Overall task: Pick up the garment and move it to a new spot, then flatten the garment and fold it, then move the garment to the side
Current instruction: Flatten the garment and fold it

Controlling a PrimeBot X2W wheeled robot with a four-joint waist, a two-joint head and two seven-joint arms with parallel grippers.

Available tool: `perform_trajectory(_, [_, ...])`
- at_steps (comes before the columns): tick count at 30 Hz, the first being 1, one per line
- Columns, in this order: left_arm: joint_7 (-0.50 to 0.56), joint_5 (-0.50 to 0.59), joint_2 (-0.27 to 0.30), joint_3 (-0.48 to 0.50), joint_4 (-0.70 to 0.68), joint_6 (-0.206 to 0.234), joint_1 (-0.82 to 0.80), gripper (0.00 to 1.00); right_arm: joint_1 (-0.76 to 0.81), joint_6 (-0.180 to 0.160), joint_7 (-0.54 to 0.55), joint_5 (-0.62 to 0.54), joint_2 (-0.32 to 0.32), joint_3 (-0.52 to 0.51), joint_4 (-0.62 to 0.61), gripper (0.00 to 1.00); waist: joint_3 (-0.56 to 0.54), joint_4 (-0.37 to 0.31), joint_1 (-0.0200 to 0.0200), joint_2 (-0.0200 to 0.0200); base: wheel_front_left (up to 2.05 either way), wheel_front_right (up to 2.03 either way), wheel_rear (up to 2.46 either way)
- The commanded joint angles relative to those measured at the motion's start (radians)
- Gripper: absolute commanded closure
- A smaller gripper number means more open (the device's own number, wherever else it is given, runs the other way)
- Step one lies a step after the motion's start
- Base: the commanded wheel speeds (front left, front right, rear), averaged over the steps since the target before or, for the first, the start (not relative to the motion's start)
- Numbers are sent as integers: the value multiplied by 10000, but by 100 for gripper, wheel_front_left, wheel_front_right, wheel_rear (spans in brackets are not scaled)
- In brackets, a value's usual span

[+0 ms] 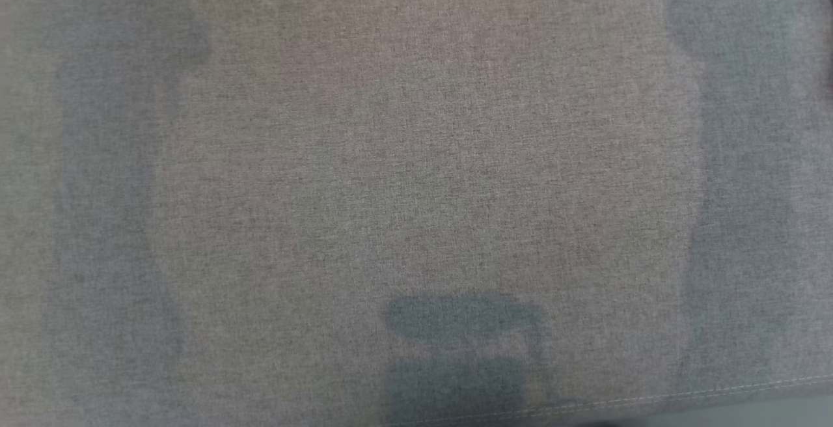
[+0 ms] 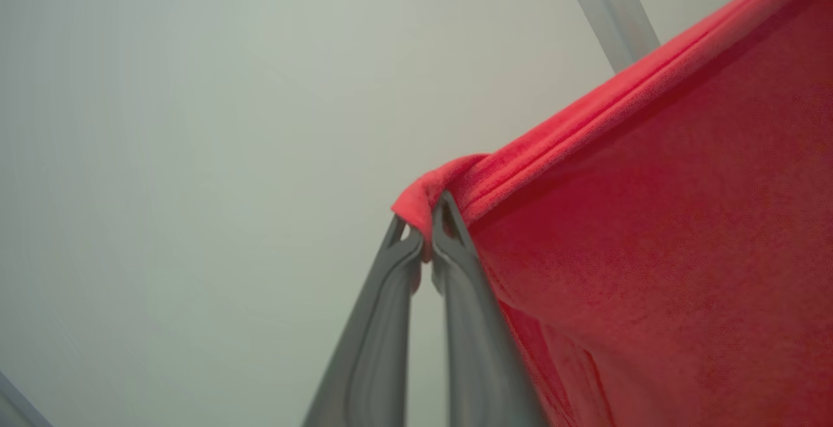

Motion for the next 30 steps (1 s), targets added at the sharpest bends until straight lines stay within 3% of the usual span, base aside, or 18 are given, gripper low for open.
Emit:
perform_trajectory(1, [-41, 147, 40, 40, 90, 189, -301, 100, -239, -22, -25, -256, -83, -188, -150, 100, 210, -101, -5, 0, 0, 0, 0])
perform_trajectory(7, [-87, 274, 116, 179, -614, 623, -924, 100, -665, -22, -23, -997, -231, -1054, -1153, 100, 30, -161, -5, 0, 0, 0, 0])
perform_trajectory(11, [-87, -125, 350, 470, -788, 489, 33, 100, -235, -26, -22, -1237, -320, -1318, -1310, 100, 197, -205, -5, 0, 0, 0, 0])
perform_trajectory(21, [-89, -798, 147, 960, -1061, 241, 2165, 100, 1786, -33, -23, 353, -605, -910, -1454, 100, 1168, -318, -5, 0, 0, 0, 0])
perform_trajectory(30, [-90, -1276, -400, 1853, -1868, 330, 4966, 100, 4829, -35, -25, 1850, -745, -590, -2357, 100, 663, -368, -5, 0, 0, 0, 0])
